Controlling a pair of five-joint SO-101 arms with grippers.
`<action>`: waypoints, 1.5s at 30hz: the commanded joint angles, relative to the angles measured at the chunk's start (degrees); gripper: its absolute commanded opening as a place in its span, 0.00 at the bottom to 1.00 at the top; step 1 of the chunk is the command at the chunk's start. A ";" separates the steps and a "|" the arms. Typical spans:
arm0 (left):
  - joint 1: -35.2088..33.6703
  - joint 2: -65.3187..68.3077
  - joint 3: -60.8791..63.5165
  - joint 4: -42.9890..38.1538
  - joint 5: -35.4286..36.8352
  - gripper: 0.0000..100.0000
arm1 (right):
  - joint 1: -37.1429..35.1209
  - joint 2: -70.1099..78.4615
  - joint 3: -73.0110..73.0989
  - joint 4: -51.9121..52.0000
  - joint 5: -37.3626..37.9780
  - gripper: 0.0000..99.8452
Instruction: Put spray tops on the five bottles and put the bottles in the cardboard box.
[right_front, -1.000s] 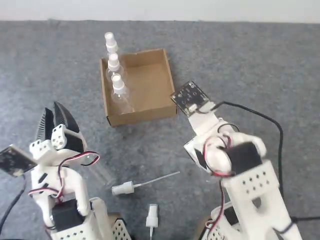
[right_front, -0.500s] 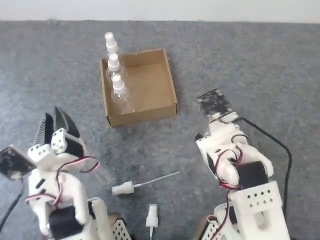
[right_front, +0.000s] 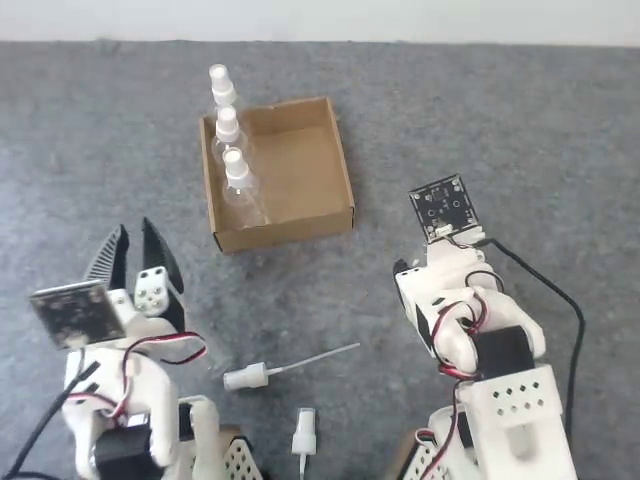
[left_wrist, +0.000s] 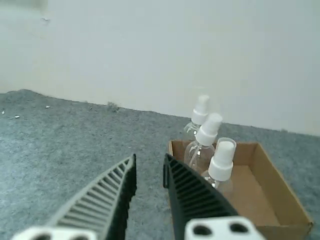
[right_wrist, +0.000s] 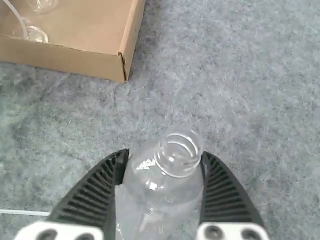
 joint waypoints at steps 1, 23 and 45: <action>1.76 -0.44 -3.03 2.37 -3.69 0.08 | 0.66 -1.54 -0.35 -1.71 -0.53 0.08; 21.80 27.25 -6.46 12.48 -21.19 0.08 | 4.26 -1.54 2.99 -6.29 -0.70 0.08; 22.07 62.86 -13.76 26.81 -57.76 0.19 | 4.35 -1.54 5.01 -9.36 -2.11 0.08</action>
